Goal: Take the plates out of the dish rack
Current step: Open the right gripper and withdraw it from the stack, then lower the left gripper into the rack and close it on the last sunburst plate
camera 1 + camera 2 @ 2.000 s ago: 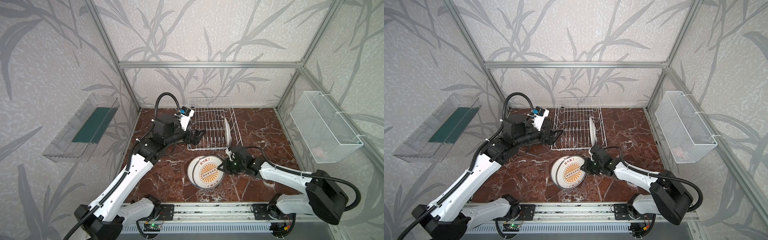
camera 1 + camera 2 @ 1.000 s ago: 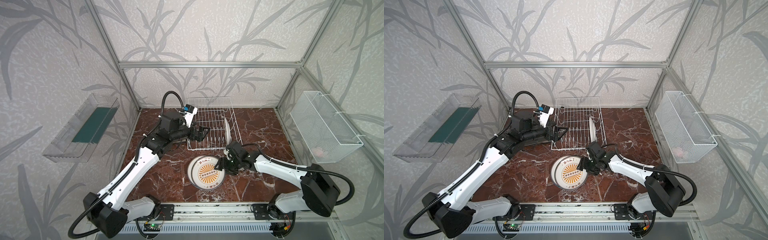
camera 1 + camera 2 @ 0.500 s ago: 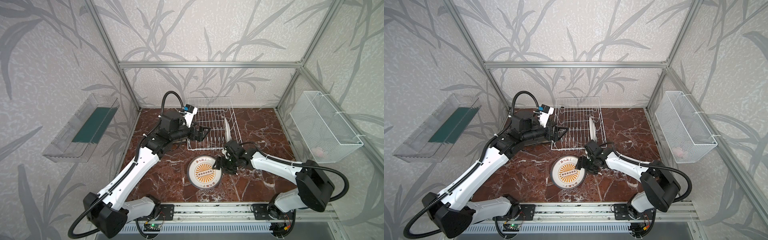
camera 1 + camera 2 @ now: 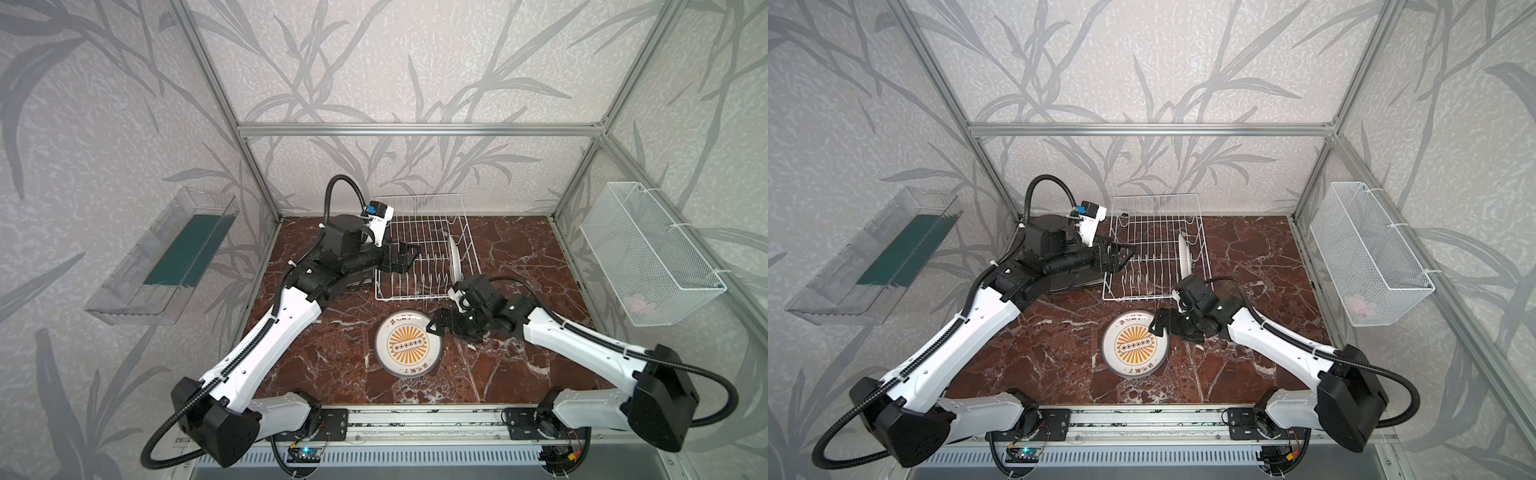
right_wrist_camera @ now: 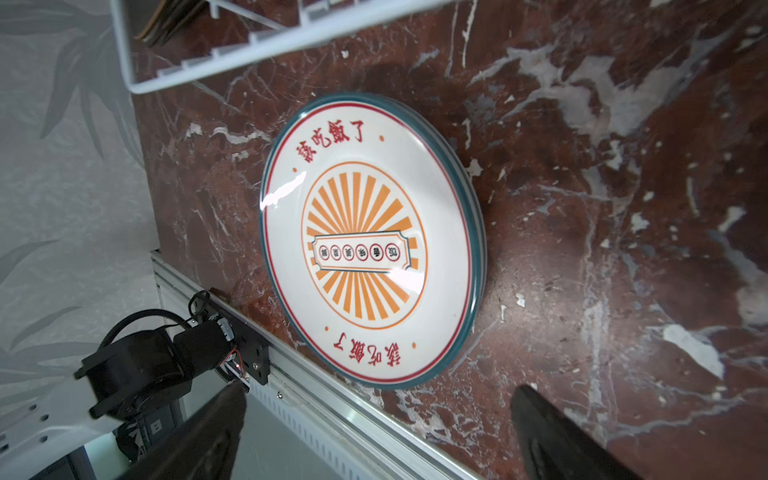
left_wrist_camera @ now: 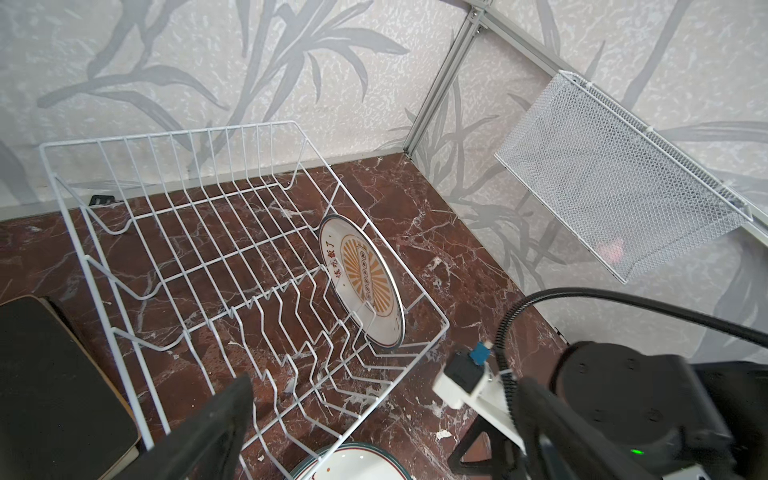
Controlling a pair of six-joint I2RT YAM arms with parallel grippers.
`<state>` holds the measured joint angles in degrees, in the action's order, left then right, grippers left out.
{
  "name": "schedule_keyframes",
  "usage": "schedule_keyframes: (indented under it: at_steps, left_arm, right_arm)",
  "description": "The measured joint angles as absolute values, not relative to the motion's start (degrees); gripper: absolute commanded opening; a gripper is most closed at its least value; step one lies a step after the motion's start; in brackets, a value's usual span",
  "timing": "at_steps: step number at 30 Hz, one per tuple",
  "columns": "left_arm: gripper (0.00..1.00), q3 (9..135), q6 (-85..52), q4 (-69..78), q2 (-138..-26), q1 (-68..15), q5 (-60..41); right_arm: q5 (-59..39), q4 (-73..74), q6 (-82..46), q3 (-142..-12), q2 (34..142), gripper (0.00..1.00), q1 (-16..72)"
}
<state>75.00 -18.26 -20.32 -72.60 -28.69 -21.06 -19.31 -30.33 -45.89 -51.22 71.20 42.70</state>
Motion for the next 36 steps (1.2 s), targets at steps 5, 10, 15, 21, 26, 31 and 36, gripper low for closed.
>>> schedule_keyframes:
  at_steps: [5,10,15,21,26,31,36]
  left_arm:
    - [0.99,79.5,-20.8,-22.2,-77.1,-28.7,-19.3]
    - [0.96,84.1,-24.1,-23.3,-83.0,-29.0,-19.2]
    - [0.93,88.0,-28.2,-25.9,-90.0,-30.4,-19.0]
    - [0.85,95.6,-31.0,-31.0,-98.3,-33.2,-19.4]
    - [0.81,104.6,-32.1,-35.6,-106.5,-35.2,-20.0]
    - [0.71,115.8,-32.6,-41.7,-115.6,-37.4,-20.7]
    - [0.53,128.0,-32.0,-49.3,-124.5,-38.5,-22.6]
  right_arm:
    - [-13.2,-32.0,-40.1,-50.5,60.8,0.99,42.5]
    - [-7.3,-32.6,-32.8,-49.7,52.6,0.99,39.3]
    - [-2.6,-32.5,-24.8,-48.3,47.8,0.99,33.8]
    - [-0.8,-32.0,-20.0,-47.7,44.5,0.99,26.2]
    - [-1.4,-30.9,-19.6,-47.7,44.2,0.99,21.6]
    - [-2.8,-28.9,-20.4,-46.6,44.2,0.99,19.9]
    - [-3.4,-27.7,-21.6,-45.1,44.0,0.99,19.5]
